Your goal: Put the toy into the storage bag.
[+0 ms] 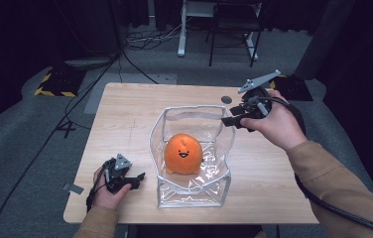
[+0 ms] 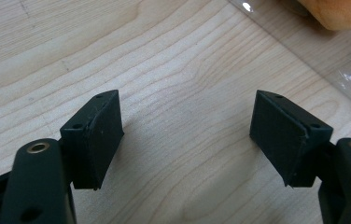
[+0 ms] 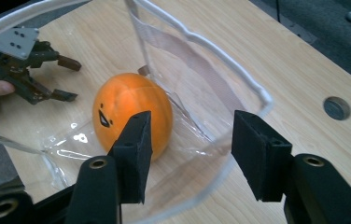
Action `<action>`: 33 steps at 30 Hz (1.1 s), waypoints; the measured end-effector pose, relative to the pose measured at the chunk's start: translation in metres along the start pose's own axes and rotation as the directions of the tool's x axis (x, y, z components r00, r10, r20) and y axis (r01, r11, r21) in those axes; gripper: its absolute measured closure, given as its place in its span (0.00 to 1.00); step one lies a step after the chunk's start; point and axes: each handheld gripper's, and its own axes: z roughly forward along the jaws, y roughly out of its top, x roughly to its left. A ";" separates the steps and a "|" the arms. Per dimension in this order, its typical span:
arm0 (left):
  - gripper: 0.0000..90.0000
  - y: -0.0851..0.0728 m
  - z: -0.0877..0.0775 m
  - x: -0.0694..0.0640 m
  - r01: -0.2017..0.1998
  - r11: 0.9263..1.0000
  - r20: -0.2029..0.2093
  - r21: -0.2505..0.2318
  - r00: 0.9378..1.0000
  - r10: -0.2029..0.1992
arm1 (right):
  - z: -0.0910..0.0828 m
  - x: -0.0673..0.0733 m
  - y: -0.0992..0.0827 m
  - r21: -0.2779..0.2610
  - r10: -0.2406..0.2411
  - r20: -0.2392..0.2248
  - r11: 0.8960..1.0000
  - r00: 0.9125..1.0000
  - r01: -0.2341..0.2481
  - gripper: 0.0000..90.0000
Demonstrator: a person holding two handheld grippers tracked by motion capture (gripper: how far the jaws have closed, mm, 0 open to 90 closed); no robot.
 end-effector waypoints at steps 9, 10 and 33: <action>0.29 0.000 0.000 0.000 0.000 1.000 -0.001 0.000 1.000 0.000 | -0.021 -0.018 -0.017 -0.009 0.044 0.047 0.999 0.998 -0.043 0.54; 0.29 0.000 0.000 0.000 0.000 1.000 -0.001 0.000 1.000 0.000 | -0.026 -0.022 -0.022 -0.008 0.054 0.053 0.999 0.997 -0.054 0.54; 0.29 -0.001 -0.001 0.000 0.001 1.000 0.003 -0.001 1.000 -0.001 | -0.016 -0.074 -0.089 0.042 0.159 0.143 0.985 0.977 -0.167 0.50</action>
